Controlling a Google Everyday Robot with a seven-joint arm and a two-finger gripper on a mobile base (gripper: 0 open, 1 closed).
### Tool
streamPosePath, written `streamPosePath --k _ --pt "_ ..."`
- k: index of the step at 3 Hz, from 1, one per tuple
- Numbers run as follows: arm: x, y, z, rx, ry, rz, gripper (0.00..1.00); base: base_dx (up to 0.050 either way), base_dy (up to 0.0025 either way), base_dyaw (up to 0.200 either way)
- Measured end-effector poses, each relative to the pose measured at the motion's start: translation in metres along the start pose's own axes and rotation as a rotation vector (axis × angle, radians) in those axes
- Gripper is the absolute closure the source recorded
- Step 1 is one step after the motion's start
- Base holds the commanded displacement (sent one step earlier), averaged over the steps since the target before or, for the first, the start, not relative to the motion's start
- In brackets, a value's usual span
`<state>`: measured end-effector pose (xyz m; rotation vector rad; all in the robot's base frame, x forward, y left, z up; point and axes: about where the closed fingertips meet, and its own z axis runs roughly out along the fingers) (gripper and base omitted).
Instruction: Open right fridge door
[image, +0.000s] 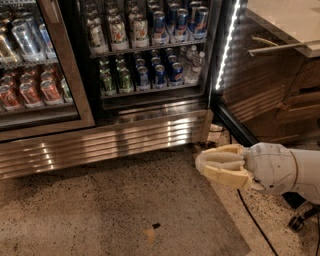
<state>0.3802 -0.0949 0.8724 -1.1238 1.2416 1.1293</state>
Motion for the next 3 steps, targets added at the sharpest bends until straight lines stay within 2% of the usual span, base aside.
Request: streamPosePath --k 2,3 --pt "0.0000 0.0000 0.0001 0.000 0.000 0.000 0.11 0.000 0.00000 0.000" --pt "0.0000 0.0000 0.0001 0.000 0.000 0.000 0.00 0.000 0.00000 0.000"
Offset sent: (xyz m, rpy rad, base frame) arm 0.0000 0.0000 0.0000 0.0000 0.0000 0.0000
